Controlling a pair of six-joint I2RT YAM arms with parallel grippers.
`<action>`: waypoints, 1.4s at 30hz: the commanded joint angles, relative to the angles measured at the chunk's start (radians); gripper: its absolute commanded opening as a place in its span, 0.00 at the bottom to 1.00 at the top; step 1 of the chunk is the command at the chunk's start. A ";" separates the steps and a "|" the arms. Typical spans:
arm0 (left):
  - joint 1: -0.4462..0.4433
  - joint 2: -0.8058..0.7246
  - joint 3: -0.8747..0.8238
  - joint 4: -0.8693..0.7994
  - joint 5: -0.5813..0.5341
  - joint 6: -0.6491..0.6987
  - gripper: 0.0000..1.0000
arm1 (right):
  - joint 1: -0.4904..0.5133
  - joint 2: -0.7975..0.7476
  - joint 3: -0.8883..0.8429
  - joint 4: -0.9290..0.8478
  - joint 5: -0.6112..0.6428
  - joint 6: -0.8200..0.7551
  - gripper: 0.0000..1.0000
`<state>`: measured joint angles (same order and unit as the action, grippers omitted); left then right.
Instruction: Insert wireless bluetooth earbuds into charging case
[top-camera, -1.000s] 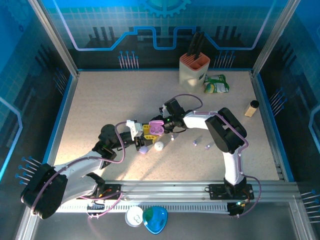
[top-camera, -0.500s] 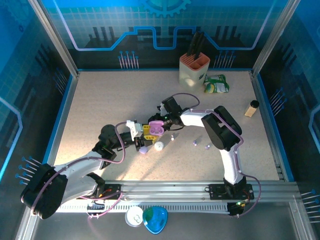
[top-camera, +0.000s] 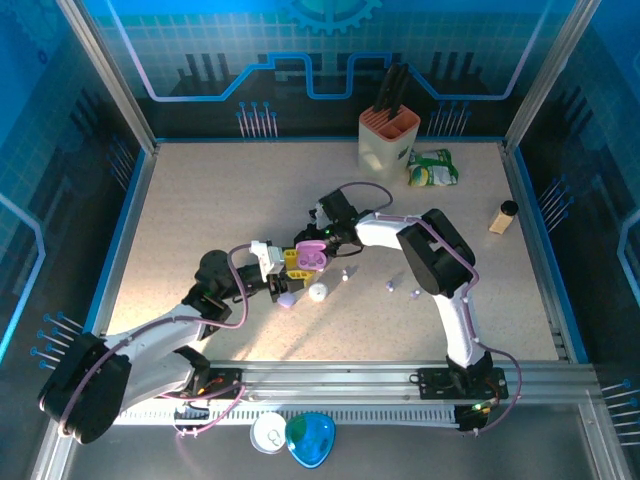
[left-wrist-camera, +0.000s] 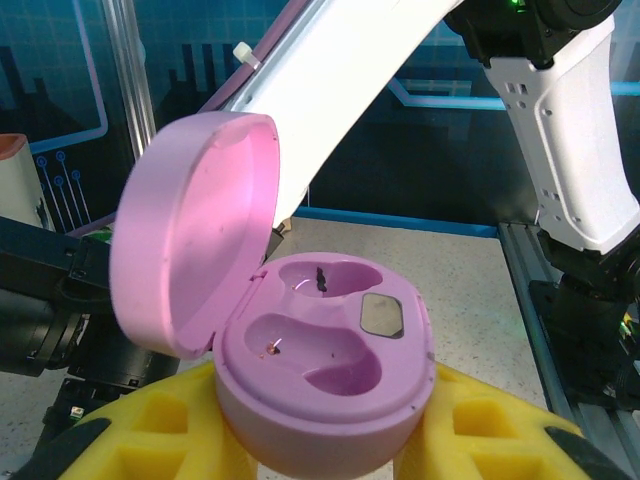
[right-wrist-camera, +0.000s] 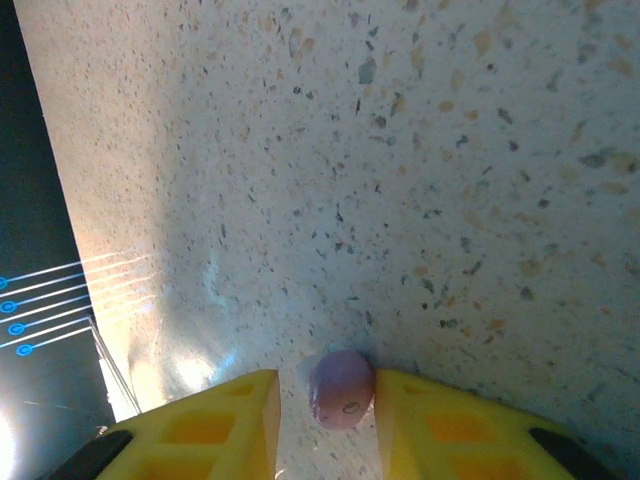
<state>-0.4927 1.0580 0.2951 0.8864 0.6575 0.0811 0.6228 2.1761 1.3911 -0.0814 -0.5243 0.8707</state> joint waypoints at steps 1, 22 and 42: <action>0.008 -0.017 -0.011 -0.002 -0.009 0.022 0.26 | 0.017 0.048 0.030 -0.095 0.033 -0.058 0.30; 0.008 -0.007 -0.013 -0.002 -0.007 0.029 0.27 | -0.035 -0.135 -0.069 -0.129 0.102 -0.108 0.20; 0.008 0.024 -0.004 0.009 0.004 0.026 0.26 | -0.285 -0.433 -0.457 -0.251 0.095 -0.327 0.20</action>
<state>-0.4915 1.0706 0.2916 0.8719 0.6579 0.0875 0.3641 1.7645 0.9627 -0.2859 -0.4122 0.6064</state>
